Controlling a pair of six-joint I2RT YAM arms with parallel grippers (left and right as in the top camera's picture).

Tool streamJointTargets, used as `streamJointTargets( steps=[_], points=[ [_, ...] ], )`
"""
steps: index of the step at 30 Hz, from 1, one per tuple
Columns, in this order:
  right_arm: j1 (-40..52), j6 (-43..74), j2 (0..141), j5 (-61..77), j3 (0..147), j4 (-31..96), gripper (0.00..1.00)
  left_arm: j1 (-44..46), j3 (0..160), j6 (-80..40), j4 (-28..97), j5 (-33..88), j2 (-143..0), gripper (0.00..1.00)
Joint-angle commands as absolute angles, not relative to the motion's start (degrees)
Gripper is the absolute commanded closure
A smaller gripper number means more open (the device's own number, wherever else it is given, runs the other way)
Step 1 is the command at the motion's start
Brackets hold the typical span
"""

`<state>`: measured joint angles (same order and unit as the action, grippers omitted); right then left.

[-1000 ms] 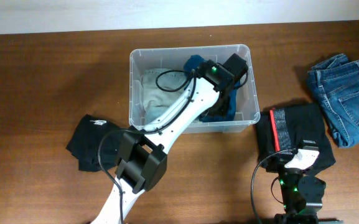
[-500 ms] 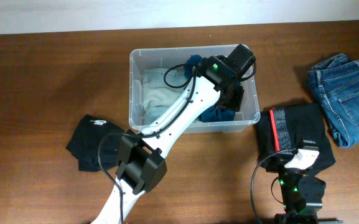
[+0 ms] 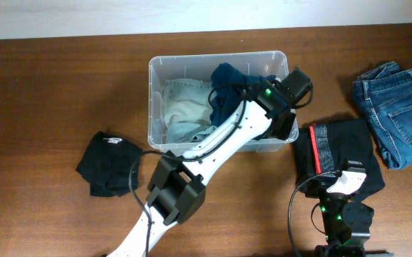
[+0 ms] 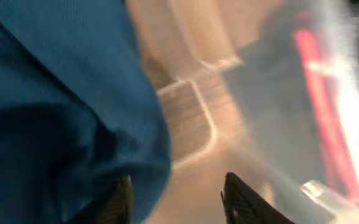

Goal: Pack container
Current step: 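Push the teal shirt toward the container's right wall with the left gripper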

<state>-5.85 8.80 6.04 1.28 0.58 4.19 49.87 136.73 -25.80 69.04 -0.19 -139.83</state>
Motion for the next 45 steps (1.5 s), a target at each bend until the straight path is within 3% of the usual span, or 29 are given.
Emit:
streamJointTargets(
  steps=[1,11,17,19,20,21,23,34,45],
  points=[
    [-5.54,8.58,5.61,0.78,0.32,4.51,0.01,49.45,137.60,-26.81,69.30,-2.92,-140.86,0.56],
    [-5.54,8.58,5.61,0.78,0.32,4.51,0.01,49.47,137.60,-27.81,68.93,-7.38,-144.90,0.54],
    [-5.54,8.58,5.61,0.78,0.32,4.51,0.01,49.45,137.60,-27.81,67.44,-7.97,-145.38,0.48],
    [-5.54,8.58,5.61,0.78,0.32,4.51,0.01,49.34,137.60,-27.79,67.48,-8.47,-145.40,0.57],
    [-5.54,8.58,5.61,0.78,0.32,4.51,0.01,49.28,137.60,-27.79,67.48,-8.49,-145.40,0.68],
    [-5.54,8.58,5.61,0.78,0.32,4.51,0.01,49.30,137.60,-27.79,67.46,-8.47,-145.40,0.89],
    [-5.54,8.58,5.61,0.78,0.32,4.51,0.01,49.30,137.60,-27.79,67.40,-8.45,-145.40,0.99],
    [-5.54,8.58,5.61,0.78,0.32,4.51,0.02,49.34,139.41,-27.81,65.98,-8.08,-145.38,0.99],
    [-5.54,8.58,5.61,0.78,0.32,4.51,0.01,49.34,144.11,-30.85,62.39,1.32,-145.38,1.00]
  ],
)
